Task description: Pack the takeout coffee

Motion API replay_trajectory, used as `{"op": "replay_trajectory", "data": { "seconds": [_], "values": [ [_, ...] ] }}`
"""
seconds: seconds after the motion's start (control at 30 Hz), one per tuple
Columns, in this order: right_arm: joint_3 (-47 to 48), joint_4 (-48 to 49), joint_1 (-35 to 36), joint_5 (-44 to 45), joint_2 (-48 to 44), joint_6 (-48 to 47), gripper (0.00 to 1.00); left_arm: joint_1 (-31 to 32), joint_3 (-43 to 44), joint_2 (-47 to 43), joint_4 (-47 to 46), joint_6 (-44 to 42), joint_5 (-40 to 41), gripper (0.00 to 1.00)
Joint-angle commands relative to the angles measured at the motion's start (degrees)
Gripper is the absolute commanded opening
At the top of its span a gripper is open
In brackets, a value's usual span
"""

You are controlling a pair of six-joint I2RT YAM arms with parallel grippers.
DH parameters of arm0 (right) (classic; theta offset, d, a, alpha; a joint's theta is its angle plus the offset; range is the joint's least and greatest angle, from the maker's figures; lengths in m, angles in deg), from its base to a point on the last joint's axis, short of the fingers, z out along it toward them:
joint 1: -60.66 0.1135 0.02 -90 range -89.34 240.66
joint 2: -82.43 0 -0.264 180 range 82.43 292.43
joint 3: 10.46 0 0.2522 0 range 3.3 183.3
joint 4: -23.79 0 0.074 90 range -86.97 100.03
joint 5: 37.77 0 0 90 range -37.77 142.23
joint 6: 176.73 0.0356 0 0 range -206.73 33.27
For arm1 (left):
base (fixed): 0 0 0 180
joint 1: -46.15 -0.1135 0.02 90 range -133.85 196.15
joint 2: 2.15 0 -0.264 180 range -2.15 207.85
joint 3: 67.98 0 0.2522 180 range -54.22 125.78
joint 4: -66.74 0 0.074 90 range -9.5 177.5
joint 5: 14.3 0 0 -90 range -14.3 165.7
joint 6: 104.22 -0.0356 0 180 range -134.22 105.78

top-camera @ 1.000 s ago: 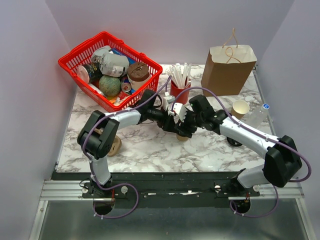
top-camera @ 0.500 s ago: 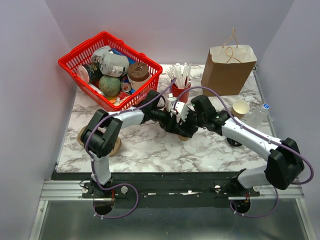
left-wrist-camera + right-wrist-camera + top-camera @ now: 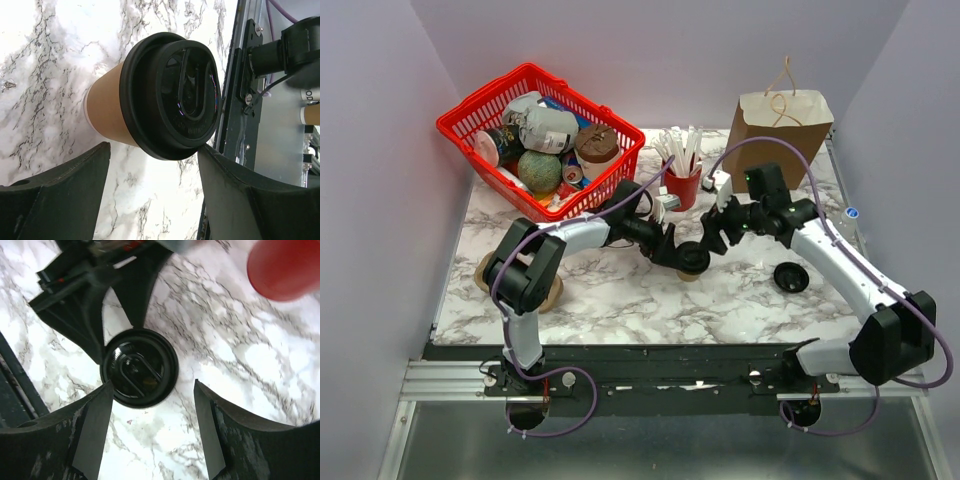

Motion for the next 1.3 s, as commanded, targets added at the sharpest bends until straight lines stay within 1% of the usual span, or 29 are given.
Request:
{"op": "replay_trajectory", "data": {
  "seconds": [0.0,0.17,0.33,0.37,0.43,0.63,0.8,0.9,1.03,1.17,1.2,1.27],
  "values": [
    [2.28,-7.55,-4.53,-10.76,3.77,5.27,0.74,0.41,1.43,2.34,1.9,-2.11,2.36,0.77],
    [1.76,-5.28,-7.35,-16.29,9.04,7.39,0.73,0.41,2.05,2.87,2.68,-2.2,1.92,0.77],
    [2.89,-5.18,-8.14,-18.23,13.26,6.86,0.74,0.32,2.4,3.22,3.3,-2.46,1.74,0.77],
    [3.07,-5.18,-8.4,-20.5,13.88,6.77,0.74,0.23,2.49,3.31,3.39,-2.38,1.74,0.77],
    [4.03,-6.14,-8.76,-21.83,15.99,5.55,0.74,0.14,2.58,3.74,3.83,-2.47,1.83,0.77],
    [4.48,-6.58,-9.02,-22.63,19.42,4.41,0.72,-0.47,3.01,4.8,4.18,-2.73,1.92,0.77],
    [5.71,-9.74,-9.11,-23.95,23.55,0.46,0.68,-1.18,3.37,5.68,4.53,-2.73,2.18,0.76],
    [5.8,-10.45,-9.11,-22.29,25.13,-0.61,0.66,-1.53,3.72,6.03,5.32,-3.95,3.23,0.74],
    [5.18,-9.75,-9.2,-20.44,25.75,-0.61,0.64,-1.44,3.98,6.29,7.07,-5.71,6.04,0.72],
    [4.48,-9.4,-9.2,-19.73,26.45,-0.43,0.63,-1.35,4.07,7.7,9.71,-6.24,11.93,0.66],
    [4.22,-9.14,-9.2,-19.64,26.54,-0.35,0.63,-1.26,3.81,7.88,10.07,-6.16,14.55,0.64],
    [3.69,-8.7,-9.11,-19.47,26.54,-0.08,0.62,-1.18,2.85,8.23,10.6,-5.72,18.25,0.62]
  ]
}}
